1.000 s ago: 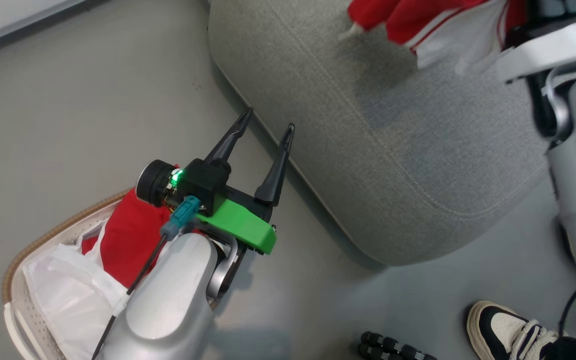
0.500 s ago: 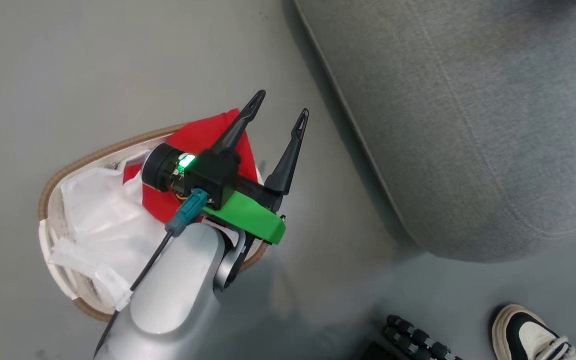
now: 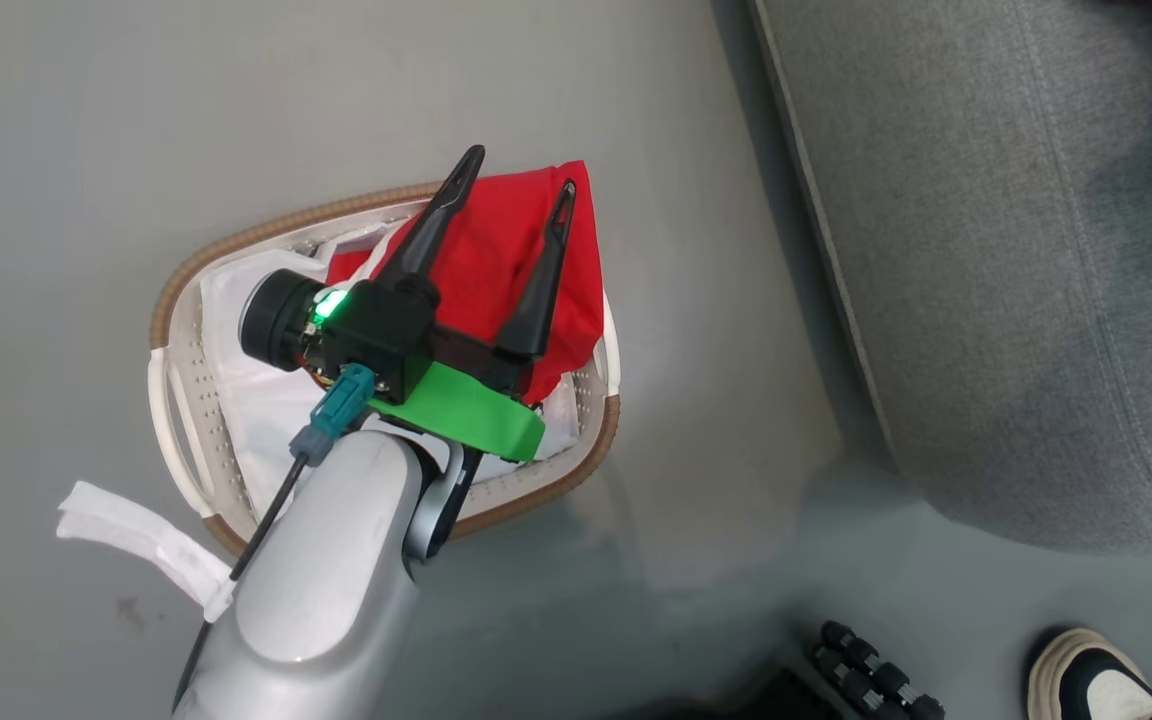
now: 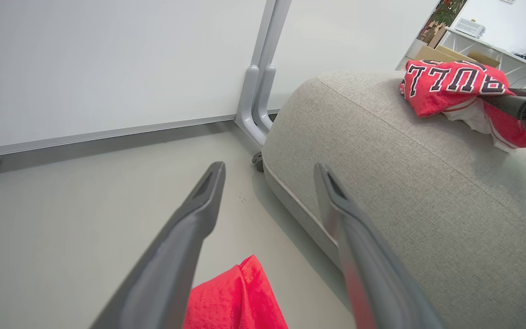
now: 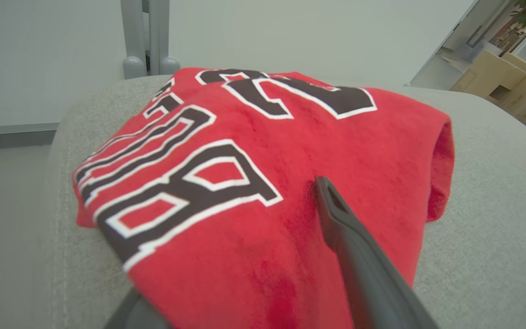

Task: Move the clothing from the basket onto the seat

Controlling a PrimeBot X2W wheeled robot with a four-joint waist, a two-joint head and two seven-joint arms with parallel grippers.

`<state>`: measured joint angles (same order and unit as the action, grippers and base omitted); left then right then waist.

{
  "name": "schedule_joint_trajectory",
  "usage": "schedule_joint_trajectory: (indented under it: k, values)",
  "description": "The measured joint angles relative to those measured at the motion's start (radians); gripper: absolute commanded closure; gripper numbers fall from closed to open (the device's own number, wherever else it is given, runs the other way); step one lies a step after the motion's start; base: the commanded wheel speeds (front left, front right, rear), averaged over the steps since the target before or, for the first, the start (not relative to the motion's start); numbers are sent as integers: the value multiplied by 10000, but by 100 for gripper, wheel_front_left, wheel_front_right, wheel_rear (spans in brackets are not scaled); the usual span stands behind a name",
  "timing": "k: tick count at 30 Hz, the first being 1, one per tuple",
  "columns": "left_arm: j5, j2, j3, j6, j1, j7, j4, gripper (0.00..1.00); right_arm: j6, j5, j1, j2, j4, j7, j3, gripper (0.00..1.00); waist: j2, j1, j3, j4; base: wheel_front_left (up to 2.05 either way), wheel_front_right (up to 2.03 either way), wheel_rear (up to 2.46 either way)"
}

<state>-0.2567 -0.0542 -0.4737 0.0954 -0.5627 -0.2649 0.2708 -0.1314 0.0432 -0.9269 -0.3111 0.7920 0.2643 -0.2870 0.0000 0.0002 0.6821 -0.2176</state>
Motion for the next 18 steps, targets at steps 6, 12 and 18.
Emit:
schedule_joint_trajectory:
  k: [6, 12, 18]
  values:
    - [25, 23, 458, -4, 328, 2, -17, 0, 0, 330, 1538, 420, -1014, 0, 431, 0, 0, -1, -520, -27, 0, 0, 0]
    - [-40, 44, 1032, -259, 918, 2, -144, 0, 2, 957, 3060, 558, -2441, 0, 1035, 0, 0, -1, -1386, -51, 0, 0, 0]
    - [-29, 40, 1935, -623, 1767, 2, -219, 0, 2, 1664, 4100, 901, -3450, 0, 1785, 0, 0, -2, -2361, 171, 0, 0, 0]
